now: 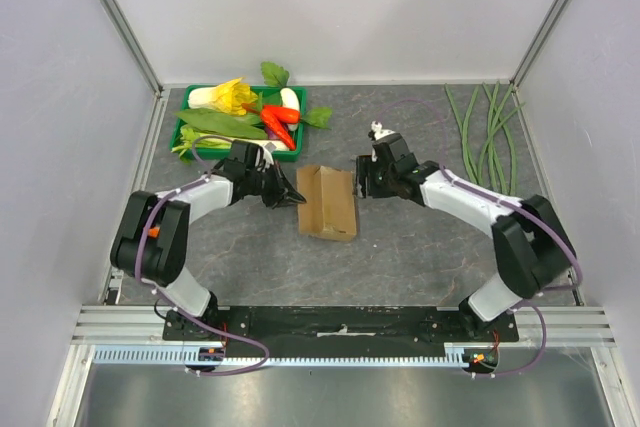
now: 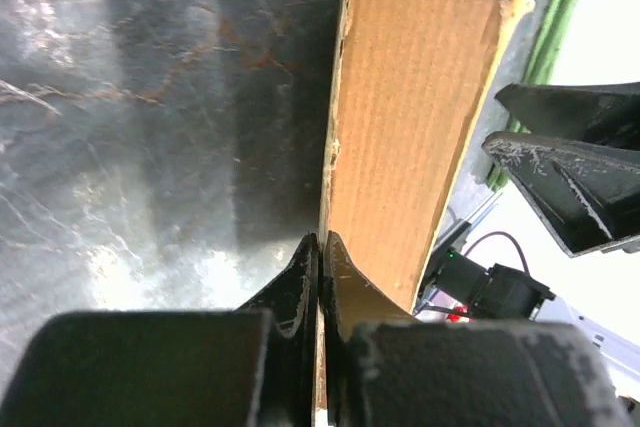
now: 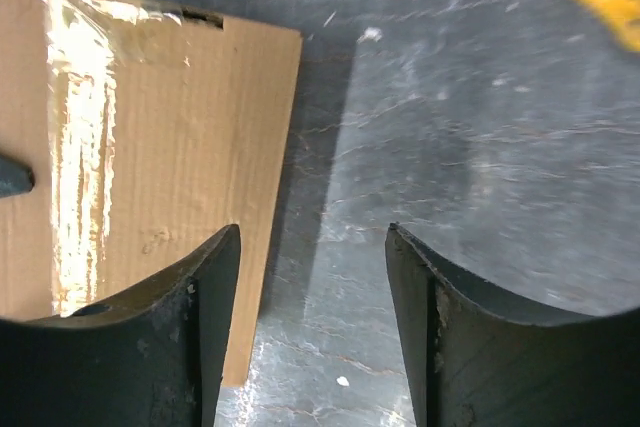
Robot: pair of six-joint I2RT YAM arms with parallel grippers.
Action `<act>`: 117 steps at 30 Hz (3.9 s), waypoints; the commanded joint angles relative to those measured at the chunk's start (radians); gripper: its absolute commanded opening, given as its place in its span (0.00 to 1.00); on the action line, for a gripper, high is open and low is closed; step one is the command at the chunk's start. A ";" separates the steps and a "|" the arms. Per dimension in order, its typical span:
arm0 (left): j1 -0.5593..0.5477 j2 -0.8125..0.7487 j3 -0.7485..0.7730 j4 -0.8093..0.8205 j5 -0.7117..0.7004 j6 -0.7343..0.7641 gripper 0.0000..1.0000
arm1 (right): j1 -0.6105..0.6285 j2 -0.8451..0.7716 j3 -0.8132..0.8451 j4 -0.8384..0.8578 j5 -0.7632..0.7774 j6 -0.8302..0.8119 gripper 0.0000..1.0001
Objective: Unpack the express box
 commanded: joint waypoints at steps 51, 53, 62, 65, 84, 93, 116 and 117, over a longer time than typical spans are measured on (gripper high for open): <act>-0.001 -0.290 0.258 -0.431 0.076 0.144 0.02 | 0.162 -0.194 0.057 -0.104 0.387 0.060 0.74; -0.001 -0.287 0.258 -0.438 0.076 0.153 0.02 | 0.162 -0.196 0.066 -0.077 0.329 0.031 0.74; 0.024 -0.279 0.259 -0.510 0.047 0.210 0.09 | 0.229 -0.062 0.143 -0.065 0.220 0.022 0.56; 0.034 -0.287 0.243 -0.555 0.007 0.244 0.20 | 0.255 -0.018 0.157 -0.068 0.220 0.040 0.56; 0.071 -0.333 0.166 -0.653 -0.235 0.397 0.40 | 0.350 0.266 0.336 -0.254 0.310 0.114 0.59; 0.071 -0.344 0.159 -0.652 -0.234 0.413 0.41 | 0.385 0.337 0.379 -0.344 0.439 0.160 0.55; 0.070 -0.368 0.169 -0.645 -0.231 0.408 0.42 | 0.427 0.186 0.390 -0.309 0.554 0.186 0.36; 0.071 -0.371 0.170 -0.645 -0.231 0.408 0.42 | 0.427 0.174 0.389 -0.303 0.551 0.185 0.36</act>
